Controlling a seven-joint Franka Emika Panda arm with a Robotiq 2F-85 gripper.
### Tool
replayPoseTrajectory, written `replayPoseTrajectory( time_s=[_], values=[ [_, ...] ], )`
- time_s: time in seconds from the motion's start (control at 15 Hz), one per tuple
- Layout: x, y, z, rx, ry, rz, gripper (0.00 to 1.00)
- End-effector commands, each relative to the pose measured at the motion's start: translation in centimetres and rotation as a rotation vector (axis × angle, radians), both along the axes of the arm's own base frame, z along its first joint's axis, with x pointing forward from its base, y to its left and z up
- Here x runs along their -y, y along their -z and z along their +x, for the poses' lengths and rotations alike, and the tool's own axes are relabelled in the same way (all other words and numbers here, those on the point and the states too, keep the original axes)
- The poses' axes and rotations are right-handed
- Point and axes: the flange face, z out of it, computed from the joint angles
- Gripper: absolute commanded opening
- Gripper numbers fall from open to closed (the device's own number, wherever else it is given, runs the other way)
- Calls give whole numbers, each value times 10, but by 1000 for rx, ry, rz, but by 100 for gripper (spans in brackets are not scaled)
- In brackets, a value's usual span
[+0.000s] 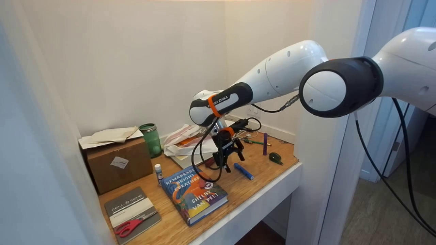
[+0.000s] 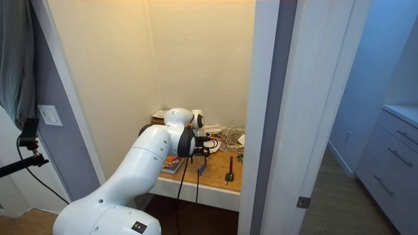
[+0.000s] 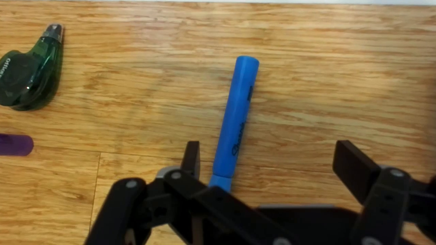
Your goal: Put the blue marker in an upright position
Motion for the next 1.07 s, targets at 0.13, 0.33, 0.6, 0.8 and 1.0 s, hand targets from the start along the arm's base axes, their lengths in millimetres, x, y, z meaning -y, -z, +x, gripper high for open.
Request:
replayPoseTrajectory(
  time_s=[0.13, 0.33, 0.6, 0.8, 1.0],
  values=[
    [5, 6, 13, 42, 23, 32, 100],
    [11, 10, 17, 52, 31, 38, 77],
    [18, 15, 19, 53, 42, 40, 47],
    [23, 18, 20, 51, 47, 40, 40],
    [24, 17, 20, 50, 50, 43, 25]
  ],
)
